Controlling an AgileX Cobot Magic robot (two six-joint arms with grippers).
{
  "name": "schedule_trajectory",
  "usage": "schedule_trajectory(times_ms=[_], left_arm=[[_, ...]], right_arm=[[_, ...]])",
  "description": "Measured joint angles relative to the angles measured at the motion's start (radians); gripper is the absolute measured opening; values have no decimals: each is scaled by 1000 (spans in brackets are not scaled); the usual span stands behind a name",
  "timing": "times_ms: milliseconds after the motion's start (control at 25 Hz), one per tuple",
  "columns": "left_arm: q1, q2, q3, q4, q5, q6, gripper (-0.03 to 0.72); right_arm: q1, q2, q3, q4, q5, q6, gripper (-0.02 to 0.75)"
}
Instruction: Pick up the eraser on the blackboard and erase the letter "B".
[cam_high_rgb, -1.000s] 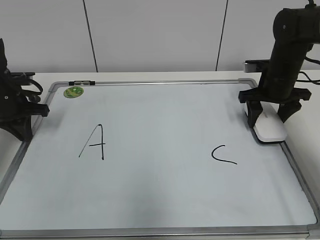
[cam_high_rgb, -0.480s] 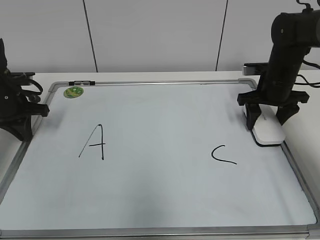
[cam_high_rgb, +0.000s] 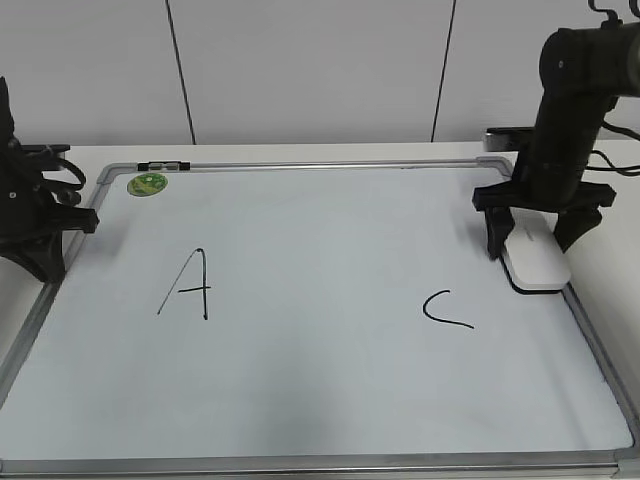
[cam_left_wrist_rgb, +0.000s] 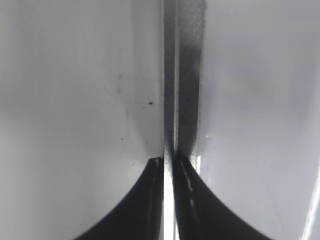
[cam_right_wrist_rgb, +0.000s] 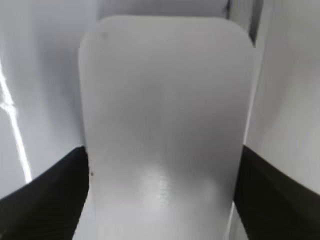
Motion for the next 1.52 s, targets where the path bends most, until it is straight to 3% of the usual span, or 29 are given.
schedule_trajectory(times_ms=[200, 280, 400, 600, 680, 800, 1040, 1280, 1520], left_arm=[[0, 0, 0, -7, 0, 0, 48], [0, -8, 0, 0, 0, 0, 87], [4, -49, 0, 0, 0, 0, 234], [6, -152, 0, 24, 16, 0, 547], [6, -183, 0, 31, 36, 0, 604], [6, -224, 0, 33, 79, 0, 627], [6, -309, 0, 39, 164, 0, 600], [-10, -482, 8, 53, 181, 0, 594], [-48, -723, 118, 55, 173, -6, 590]], right_arm=[[0, 2, -82, 0, 2, 9, 669], [0, -7, -101, 0, 2, 9, 669], [0, -39, -102, -11, 4, 11, 669], [0, -99, -104, -15, 7, 32, 659], [0, -114, -104, -15, 7, 41, 644], [0, -141, -92, -7, 8, 51, 605], [0, -269, 9, 0, 10, 57, 533], [8, -430, 114, 0, 14, 79, 522], [55, -608, 249, 0, -47, 115, 522]])
